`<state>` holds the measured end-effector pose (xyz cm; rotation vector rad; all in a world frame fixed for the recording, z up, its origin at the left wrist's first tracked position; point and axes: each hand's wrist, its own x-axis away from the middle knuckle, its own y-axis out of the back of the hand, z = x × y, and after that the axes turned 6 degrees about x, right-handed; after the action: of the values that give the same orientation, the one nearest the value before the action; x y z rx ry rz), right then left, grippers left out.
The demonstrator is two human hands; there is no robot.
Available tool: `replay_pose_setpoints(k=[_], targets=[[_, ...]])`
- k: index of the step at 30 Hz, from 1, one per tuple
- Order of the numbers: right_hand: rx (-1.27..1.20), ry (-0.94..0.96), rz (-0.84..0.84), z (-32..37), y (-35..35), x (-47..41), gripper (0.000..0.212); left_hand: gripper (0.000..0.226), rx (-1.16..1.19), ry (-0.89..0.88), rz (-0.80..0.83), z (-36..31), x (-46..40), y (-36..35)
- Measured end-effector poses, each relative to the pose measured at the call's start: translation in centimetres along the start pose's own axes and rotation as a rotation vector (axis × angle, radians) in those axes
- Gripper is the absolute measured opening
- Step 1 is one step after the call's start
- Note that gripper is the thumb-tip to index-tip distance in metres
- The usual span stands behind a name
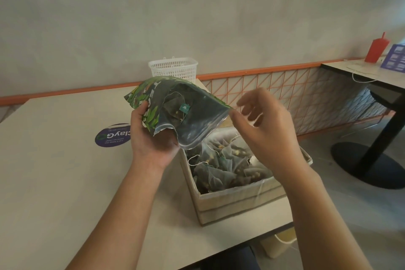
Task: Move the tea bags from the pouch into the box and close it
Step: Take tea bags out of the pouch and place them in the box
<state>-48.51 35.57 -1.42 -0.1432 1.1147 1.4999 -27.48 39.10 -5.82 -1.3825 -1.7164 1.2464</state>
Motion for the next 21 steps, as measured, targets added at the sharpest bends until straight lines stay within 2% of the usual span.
replay_pose_setpoints(k=[2,4,6,10,11,14,17,21], targets=[[0.004,0.017,-0.015,0.4,-0.8,-0.5,0.032,0.042,0.027,0.009,0.024,-0.1,0.0,0.2],[0.003,0.014,0.064,0.3,-2.1,-1.1,0.045,0.046,0.0,-0.001,0.023,-0.3,-0.1,0.2],[-0.093,0.029,0.055,0.4,-3.3,-1.3,0.038,0.052,-0.055,-0.039,-0.037,-0.4,0.1,-0.2],[-0.221,0.147,-0.171,1.9,-4.6,-0.4,0.027,0.039,-0.058,-0.136,-0.109,-0.2,0.5,-0.9],[-0.241,0.147,-0.179,2.0,-4.9,-0.4,0.027,0.038,-0.057,-0.15,-0.143,-0.1,0.5,-1.1],[-0.284,0.07,-0.116,1.7,-5.3,-0.4,0.028,0.054,-0.083,-0.1,-0.055,0.0,0.3,-1.3],[-0.301,0.085,-0.126,1.7,-5.0,-0.1,0.028,0.064,-0.022,-0.082,-0.034,-0.1,0.3,-1.2],[-0.284,0.03,-0.099,1.5,-5.1,-0.1,0.029,0.047,-0.04,-0.056,-0.017,-0.3,-0.5,-1.4]])
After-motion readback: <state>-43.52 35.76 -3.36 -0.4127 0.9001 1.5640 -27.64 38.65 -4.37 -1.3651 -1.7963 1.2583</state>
